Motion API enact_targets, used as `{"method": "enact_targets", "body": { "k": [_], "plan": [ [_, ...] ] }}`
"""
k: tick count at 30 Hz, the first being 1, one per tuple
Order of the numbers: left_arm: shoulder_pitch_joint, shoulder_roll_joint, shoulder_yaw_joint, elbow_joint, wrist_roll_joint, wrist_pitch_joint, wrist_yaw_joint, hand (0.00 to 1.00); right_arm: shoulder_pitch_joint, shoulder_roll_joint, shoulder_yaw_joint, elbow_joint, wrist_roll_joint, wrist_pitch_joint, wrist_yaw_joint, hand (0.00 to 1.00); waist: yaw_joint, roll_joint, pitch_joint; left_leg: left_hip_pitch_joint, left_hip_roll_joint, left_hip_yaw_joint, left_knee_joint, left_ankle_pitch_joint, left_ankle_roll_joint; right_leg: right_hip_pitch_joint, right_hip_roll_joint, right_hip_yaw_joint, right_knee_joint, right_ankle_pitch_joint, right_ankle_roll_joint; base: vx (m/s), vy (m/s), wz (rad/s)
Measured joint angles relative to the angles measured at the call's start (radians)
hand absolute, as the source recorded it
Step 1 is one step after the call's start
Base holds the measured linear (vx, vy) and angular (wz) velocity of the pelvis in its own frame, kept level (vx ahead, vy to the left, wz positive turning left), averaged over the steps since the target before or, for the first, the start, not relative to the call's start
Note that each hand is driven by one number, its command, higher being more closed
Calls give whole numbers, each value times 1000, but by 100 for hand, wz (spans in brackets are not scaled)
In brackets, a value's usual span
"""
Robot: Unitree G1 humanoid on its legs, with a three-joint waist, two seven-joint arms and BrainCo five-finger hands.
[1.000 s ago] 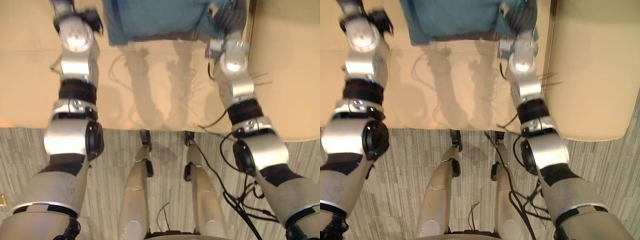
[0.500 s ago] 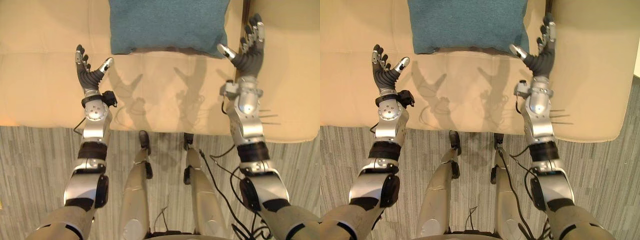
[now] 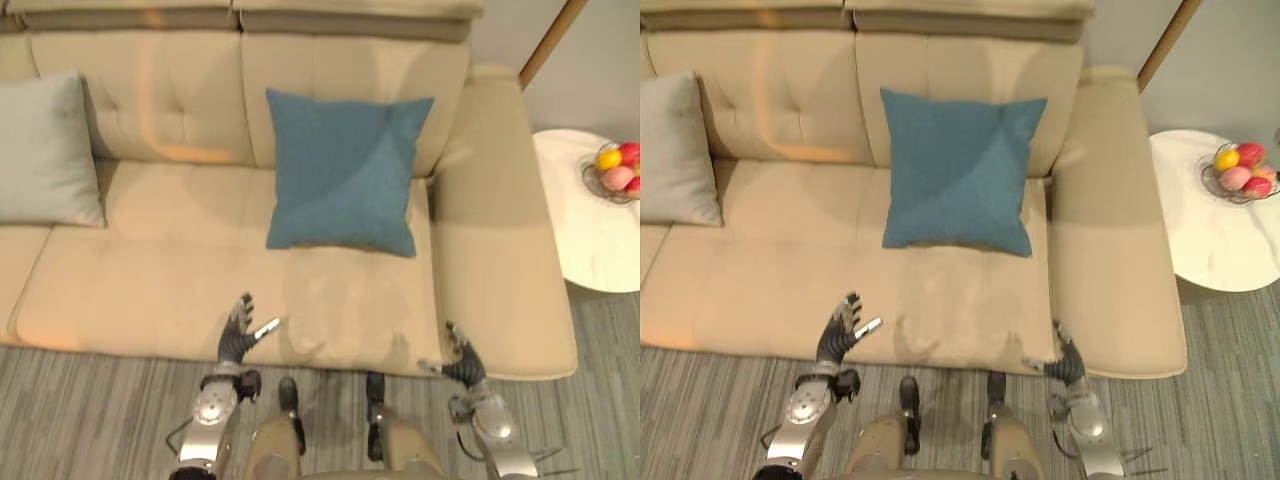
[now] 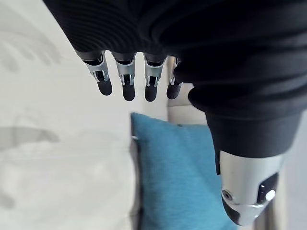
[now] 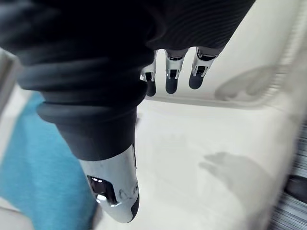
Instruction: Pick up cushions and gather them together orderly.
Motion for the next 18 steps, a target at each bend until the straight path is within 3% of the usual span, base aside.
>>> {"method": "enact_targets", "body": {
  "k": [7, 12, 13, 14, 15, 16, 17, 18],
  "plan": [
    [55, 19, 109, 302, 135, 36, -31, 0, 18, -16, -65, 265, -88, 16, 31, 0, -25, -1, -93, 167, -15, 86, -61, -27, -4, 101, -6, 84, -44, -1, 12, 9, 37, -36],
    [55, 19, 115, 374, 136, 44, -31, 0, 29, -35, -83, 325, -117, 42, 46, 0, -30, -2, -86, 194, -10, 127, -34, -38, 3, 74, -7, 103, 52, -24, 10, -26, 21, -28],
    [47, 17, 114, 370, 135, 44, -31, 0, 30, -35, -80, 328, -116, 48, 45, 0, -46, -10, -79, 181, -13, 136, -4, -42, 11, 38, -13, 99, 123, -26, 17, -96, 21, -16],
    [38, 13, 116, 367, 134, 45, -30, 0, 24, -34, -77, 329, -116, 48, 45, 0, -39, -3, -80, 161, 8, 144, -5, -39, 30, 24, -9, 107, 137, -30, 48, -113, 8, -11],
    [31, 8, 117, 362, 134, 45, -29, 0, 13, -30, -77, 327, -115, 48, 45, 0, -46, 8, -69, 147, 17, 146, 9, -38, 29, -6, -13, 97, 243, -87, 49, -143, -39, 14],
    [24, 4, 115, 355, 133, 44, -27, 0, 15, -17, -77, 336, -114, 49, 46, 0, -56, -6, -66, 140, 11, 125, 28, -36, 30, -66, -35, 75, 562, -219, 44, -111, -77, 51],
    [26, 0, 115, 352, 132, 46, -25, 0, 30, -1, -77, 353, -110, 49, 46, 0, -53, -13, -60, 139, 5, 103, 51, -36, 30, -50, -51, 85, 743, -285, 89, -105, -103, 66],
    [29, -1, 116, 350, 132, 51, -25, 0, 39, 9, -77, 360, -107, 50, 46, 0, -51, -23, -62, 133, 2, 85, 66, -35, 28, -19, -53, 92, 789, -306, 108, -69, -127, 61]
  ]
}}
